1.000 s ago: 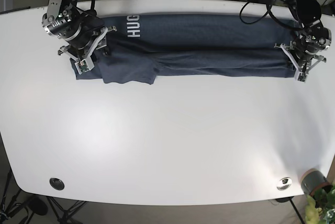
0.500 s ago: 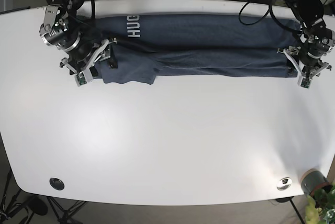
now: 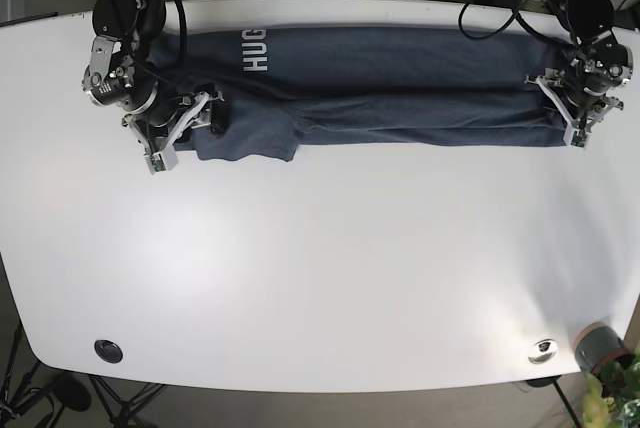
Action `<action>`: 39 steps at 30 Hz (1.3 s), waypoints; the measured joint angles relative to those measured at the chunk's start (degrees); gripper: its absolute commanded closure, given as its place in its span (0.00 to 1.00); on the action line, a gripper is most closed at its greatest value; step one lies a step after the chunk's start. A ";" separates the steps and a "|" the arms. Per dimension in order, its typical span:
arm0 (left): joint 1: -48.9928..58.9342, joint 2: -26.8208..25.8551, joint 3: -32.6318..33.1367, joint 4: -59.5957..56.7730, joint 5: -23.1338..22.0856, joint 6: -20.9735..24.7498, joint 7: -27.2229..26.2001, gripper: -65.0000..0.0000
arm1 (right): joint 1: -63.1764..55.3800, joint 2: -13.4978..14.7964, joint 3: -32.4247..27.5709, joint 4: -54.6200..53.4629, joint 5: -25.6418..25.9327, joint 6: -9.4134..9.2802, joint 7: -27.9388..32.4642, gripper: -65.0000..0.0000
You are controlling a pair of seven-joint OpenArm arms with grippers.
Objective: Fold the T-shirt properly
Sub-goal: 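Lower the folded edge onto the shirt and release both grippers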
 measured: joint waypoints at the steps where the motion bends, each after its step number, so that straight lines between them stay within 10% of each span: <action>1: -0.15 -0.28 -0.04 -0.68 -0.04 -0.02 -0.24 0.62 | 0.15 -0.04 0.00 -0.66 0.26 -0.07 0.00 0.40; 6: -0.02 -1.18 -0.04 -2.82 -0.61 -0.04 -3.23 0.62 | 0.52 -1.46 0.42 -1.27 -0.04 -0.09 -0.02 0.51; 14: 0.46 -1.75 2.34 -2.93 -0.24 0.31 -5.27 0.62 | 0.50 -2.60 0.17 -1.27 0.26 0.39 0.00 0.98; 39: 0.17 -1.68 2.62 -3.10 -0.57 0.39 -5.46 0.62 | -14.75 -2.43 6.27 14.01 9.31 0.52 0.02 1.00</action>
